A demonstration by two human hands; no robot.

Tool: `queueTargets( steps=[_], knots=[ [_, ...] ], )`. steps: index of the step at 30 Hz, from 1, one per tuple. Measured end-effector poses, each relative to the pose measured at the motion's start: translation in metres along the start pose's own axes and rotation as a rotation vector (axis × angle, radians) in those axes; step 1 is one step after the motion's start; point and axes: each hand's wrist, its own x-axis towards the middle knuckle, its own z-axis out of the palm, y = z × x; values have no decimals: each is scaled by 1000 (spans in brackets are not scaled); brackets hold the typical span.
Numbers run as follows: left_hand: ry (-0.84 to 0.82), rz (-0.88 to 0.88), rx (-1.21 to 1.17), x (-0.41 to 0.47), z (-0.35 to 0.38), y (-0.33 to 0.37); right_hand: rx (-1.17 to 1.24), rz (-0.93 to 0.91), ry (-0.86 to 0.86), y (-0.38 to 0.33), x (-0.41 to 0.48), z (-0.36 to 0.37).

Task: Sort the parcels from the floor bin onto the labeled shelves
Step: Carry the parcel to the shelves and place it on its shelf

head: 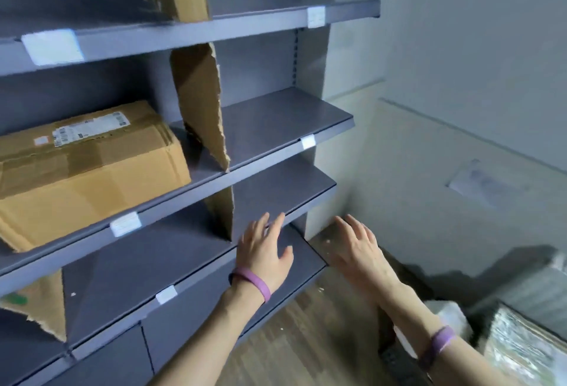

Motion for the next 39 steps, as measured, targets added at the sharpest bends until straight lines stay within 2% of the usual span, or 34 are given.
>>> queueTargets(
  steps=[4,8,12,21,28,33,37,39],
  knots=[
    [-152,127,-18,7,64,92,28,203,53,97,-61,-22],
    [-330,142,-110,-14,137,182,95,408,71,198,-127,-36],
    [-501,178,-96,-37,203,257,142,564,78,293,-185,-38],
    [-693,337,26,-41,298,383,127,805,52,419,-273,-40],
    [-853,509,38,-7,381,445,130,1012,54,470,-296,-31],
    [-941,520,24,10,429,462,194,1121,-11,505,-294,-19],
    [-974,508,108,25,480,462,245,1198,-47,544,-285,2],
    [-1002,482,164,30,511,459,262,1203,-118,568,-279,23]
  ],
)
